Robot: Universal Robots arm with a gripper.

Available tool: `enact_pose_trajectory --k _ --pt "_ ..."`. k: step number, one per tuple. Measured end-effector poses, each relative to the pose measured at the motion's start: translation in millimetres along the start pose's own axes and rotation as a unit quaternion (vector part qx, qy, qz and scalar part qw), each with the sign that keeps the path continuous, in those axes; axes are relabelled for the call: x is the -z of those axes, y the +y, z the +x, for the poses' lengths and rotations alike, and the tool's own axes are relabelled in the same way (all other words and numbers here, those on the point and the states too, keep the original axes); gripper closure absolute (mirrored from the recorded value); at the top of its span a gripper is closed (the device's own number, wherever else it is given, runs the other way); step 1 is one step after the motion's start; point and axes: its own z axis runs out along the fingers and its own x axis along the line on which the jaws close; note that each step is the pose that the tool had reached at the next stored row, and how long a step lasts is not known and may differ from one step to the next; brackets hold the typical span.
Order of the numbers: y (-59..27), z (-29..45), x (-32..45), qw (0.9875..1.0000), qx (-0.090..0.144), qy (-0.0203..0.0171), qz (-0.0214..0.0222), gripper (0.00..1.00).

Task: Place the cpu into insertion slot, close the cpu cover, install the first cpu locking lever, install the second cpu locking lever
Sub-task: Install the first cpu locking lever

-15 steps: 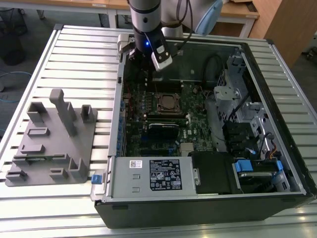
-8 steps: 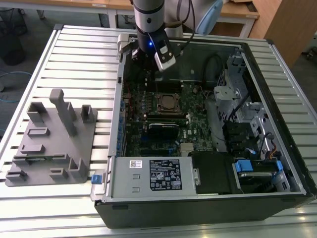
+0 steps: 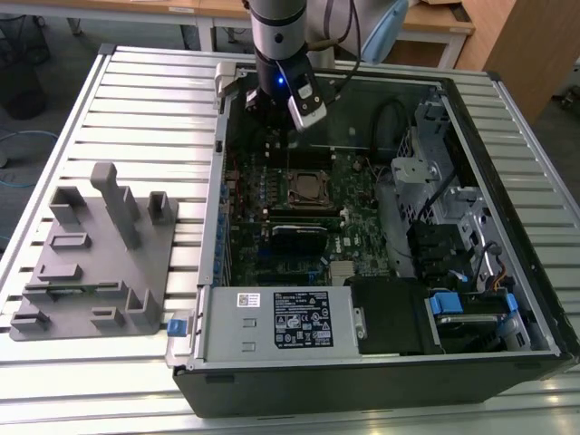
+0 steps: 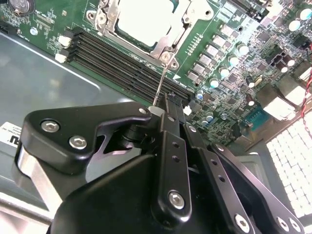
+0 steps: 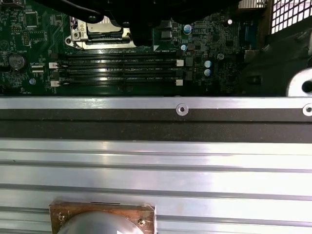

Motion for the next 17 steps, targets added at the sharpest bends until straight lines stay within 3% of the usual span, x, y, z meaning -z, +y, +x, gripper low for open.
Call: enact_pose_trajectory --k 6,17 --pt "0.1 -1.6 -0.3 1.0 0.0 0.0 0.0 0.89" --pt "0.2 -17.6 -2.6 1.0 0.0 0.0001 0.0 0.89"
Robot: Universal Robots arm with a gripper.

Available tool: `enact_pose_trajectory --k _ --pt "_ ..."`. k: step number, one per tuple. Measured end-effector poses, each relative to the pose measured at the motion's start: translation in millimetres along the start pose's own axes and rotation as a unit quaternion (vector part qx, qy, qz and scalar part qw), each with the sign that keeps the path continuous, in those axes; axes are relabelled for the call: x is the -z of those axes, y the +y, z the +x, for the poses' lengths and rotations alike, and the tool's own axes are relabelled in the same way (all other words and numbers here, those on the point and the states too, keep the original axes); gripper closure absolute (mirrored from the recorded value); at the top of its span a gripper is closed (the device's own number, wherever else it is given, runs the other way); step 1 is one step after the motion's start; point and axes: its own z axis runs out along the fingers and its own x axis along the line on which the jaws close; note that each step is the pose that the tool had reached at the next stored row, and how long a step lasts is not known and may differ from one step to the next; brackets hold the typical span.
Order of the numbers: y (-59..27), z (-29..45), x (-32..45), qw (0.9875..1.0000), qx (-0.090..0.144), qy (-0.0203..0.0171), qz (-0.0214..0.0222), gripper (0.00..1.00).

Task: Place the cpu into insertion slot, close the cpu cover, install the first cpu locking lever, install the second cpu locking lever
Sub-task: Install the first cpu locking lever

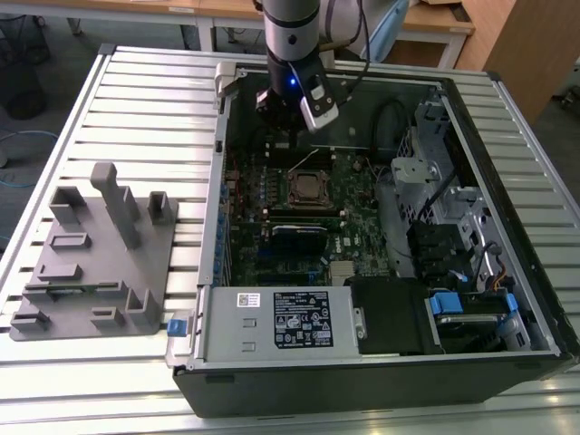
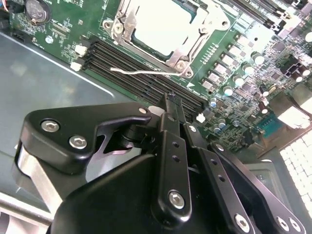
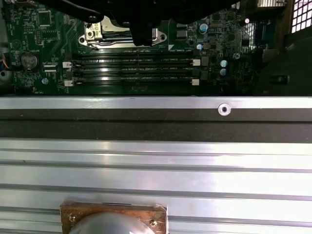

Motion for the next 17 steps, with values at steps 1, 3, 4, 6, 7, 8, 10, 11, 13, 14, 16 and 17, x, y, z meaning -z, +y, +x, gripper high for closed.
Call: enact_pose_trajectory --k 1,3,4,6,7,8,10,11,13,14,16,17 --pt "0.0 -0.1 0.0 1.0 0.0 0.0 0.0 0.89" --pt "0.0 -0.1 0.0 1.0 0.0 -0.0001 0.0 0.89" --pt "0.0 -0.1 -0.1 1.0 0.0 -0.0001 0.0 0.89" --pt "0.0 -0.2 0.0 1.0 0.0 -0.0001 0.0 0.89" --pt "0.0 -0.2 0.0 1.0 0.0 0.0 0.0 0.89" --pt "0.0 -0.2 -0.1 1.0 0.0 0.0 0.0 0.89" --pt "0.1 -0.8 -0.2 1.0 0.0 0.0 0.0 0.89" --pt "0.1 -1.7 -0.4 1.0 0.0 -0.0001 0.0 0.89" --pt "0.0 -4.2 -0.8 1.0 0.0 0.0 0.0 0.89" --pt "0.0 -5.7 -1.3 1.0 0.0 -0.0001 -0.0001 0.89" --pt "-0.3 -6.9 -3.0 1.0 -0.001 -0.0002 0.0 0.89" --pt "-0.5 -7.0 -4.2 1.0 -0.001 -0.0002 0.0001 0.89"
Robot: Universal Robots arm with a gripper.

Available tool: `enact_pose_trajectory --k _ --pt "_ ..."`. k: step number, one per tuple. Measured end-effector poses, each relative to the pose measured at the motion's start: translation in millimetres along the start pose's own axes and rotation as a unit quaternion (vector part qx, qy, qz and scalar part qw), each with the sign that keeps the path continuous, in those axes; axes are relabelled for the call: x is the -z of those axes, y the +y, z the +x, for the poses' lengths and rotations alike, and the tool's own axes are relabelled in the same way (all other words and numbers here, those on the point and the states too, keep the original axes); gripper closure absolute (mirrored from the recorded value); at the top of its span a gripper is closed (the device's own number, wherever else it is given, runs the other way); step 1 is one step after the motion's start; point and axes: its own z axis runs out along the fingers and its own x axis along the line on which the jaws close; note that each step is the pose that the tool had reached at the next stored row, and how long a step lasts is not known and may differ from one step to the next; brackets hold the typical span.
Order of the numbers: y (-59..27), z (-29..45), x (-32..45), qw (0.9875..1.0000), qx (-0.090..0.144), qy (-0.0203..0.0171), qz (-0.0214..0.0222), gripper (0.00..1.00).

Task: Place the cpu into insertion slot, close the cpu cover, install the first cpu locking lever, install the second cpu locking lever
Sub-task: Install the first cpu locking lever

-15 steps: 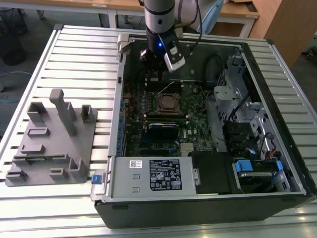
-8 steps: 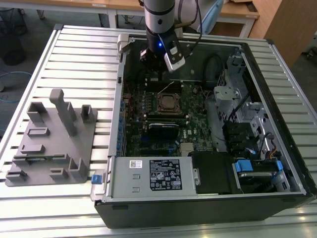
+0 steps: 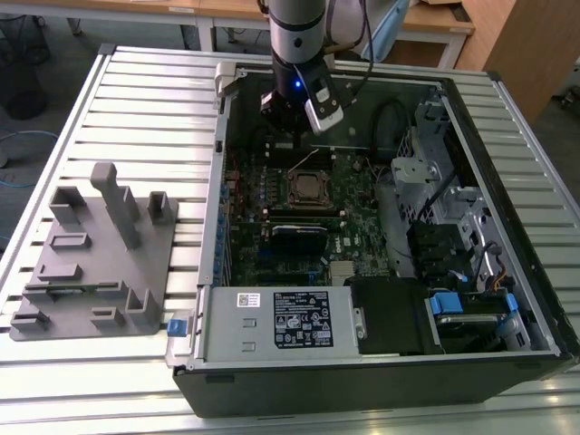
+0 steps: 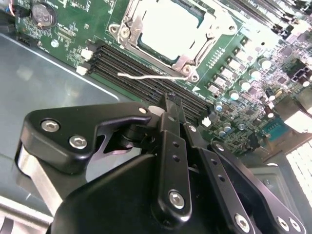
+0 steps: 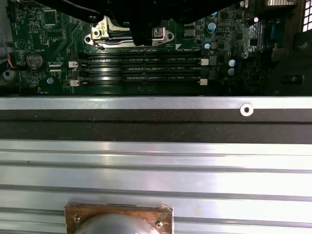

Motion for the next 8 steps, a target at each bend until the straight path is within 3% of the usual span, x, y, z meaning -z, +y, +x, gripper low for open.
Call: enact_pose_trajectory --k 6,8 --pt "-1.0 -2.3 -5.7 1.0 -0.003 -0.0005 0.0005 0.89" --pt "-0.8 -3.9 -6.4 1.0 -0.003 -0.0007 0.0029 0.89"
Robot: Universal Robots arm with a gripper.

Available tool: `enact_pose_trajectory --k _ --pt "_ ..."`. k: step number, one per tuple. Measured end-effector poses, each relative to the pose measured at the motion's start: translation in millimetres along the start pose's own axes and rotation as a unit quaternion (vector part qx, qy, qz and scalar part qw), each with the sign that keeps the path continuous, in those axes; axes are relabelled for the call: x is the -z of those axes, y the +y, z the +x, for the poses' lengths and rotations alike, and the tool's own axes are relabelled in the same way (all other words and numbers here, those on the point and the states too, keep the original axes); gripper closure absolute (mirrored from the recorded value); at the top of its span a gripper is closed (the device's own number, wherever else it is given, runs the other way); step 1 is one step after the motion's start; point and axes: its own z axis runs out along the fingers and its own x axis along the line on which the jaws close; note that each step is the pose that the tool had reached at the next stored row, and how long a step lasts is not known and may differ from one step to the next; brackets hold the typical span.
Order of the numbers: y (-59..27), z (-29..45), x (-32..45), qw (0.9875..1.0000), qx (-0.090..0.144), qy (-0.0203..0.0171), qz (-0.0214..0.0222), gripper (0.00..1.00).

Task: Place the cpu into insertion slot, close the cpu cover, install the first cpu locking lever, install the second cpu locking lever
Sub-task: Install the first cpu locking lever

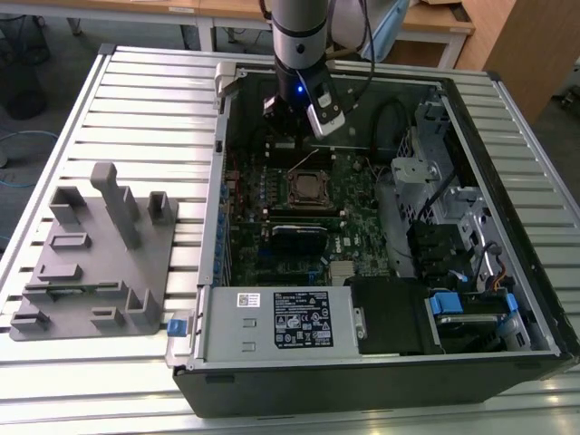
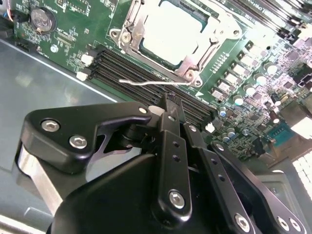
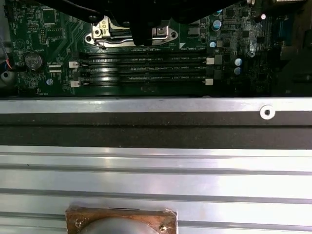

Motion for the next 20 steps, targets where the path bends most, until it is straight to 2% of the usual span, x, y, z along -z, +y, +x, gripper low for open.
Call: enact_pose_trajectory --k 3,4,8,14,20 --pt "1.1 -2.3 -1.5 1.0 -0.002 -0.0002 0.0067 0.89" --pt "2.3 -2.9 -2.2 1.0 -0.002 -0.0003 0.0075 0.89" --pt "7.4 -4.9 -5.4 1.0 -0.003 -0.0005 0.0081 0.89" --pt "7.6 -5.2 -11.3 1.0 -0.005 -0.0007 0.0083 0.89" --pt "8.0 -5.2 -13.6 1.0 -0.005 -0.0008 0.0083 0.89"
